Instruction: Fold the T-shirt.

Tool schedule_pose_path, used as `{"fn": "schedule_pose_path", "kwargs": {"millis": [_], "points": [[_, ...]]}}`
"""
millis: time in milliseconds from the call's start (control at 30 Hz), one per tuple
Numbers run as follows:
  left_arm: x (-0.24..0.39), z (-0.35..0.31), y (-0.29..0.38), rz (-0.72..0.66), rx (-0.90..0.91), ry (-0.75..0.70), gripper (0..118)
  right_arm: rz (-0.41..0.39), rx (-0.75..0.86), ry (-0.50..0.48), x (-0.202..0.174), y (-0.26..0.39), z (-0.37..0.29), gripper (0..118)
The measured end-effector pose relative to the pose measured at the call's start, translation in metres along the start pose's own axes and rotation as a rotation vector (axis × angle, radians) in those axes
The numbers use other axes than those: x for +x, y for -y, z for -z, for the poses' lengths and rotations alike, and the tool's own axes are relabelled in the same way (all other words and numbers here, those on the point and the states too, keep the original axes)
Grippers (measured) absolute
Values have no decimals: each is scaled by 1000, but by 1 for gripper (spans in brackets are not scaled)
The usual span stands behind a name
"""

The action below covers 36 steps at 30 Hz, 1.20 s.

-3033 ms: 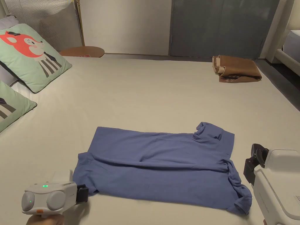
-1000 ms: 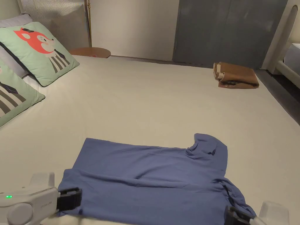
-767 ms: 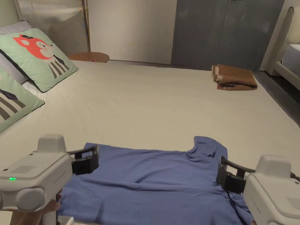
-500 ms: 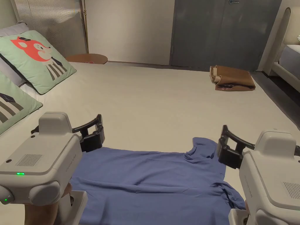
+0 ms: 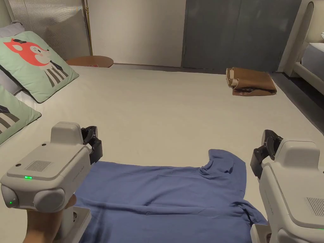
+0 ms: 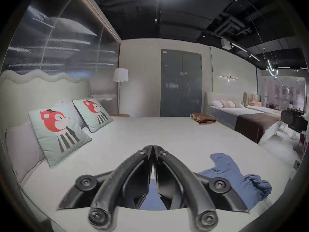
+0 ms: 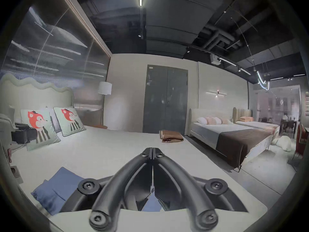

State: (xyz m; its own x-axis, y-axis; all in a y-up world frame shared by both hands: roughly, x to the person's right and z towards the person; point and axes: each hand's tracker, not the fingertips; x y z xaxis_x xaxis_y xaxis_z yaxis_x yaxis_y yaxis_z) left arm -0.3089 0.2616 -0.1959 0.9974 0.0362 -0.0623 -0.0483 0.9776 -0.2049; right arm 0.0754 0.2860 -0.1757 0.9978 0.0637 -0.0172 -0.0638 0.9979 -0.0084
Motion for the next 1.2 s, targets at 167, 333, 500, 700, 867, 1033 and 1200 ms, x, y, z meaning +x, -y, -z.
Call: {"fn": "schedule_pose_path", "kwargs": {"millis": [167,333,500,700,867,1033,1200], "points": [[-29,72,6,0,-233,9,0,-16,-37,5,2,15,30,0],[-57,151,23,-97,-449,6,6,-31,-92,3,2,31,61,0],[-76,213,51,-107,-632,-77,102,-33,-151,6,5,52,94,0],[-82,250,84,-108,-737,-141,97,-33,-212,20,10,74,118,0],[-67,258,109,-36,-770,-153,69,-34,-243,26,16,95,124,0],[-45,250,113,59,-728,-108,13,-29,-279,34,29,101,130,0],[-39,231,97,108,-644,-112,1,6,-412,20,51,104,166,1]]}}
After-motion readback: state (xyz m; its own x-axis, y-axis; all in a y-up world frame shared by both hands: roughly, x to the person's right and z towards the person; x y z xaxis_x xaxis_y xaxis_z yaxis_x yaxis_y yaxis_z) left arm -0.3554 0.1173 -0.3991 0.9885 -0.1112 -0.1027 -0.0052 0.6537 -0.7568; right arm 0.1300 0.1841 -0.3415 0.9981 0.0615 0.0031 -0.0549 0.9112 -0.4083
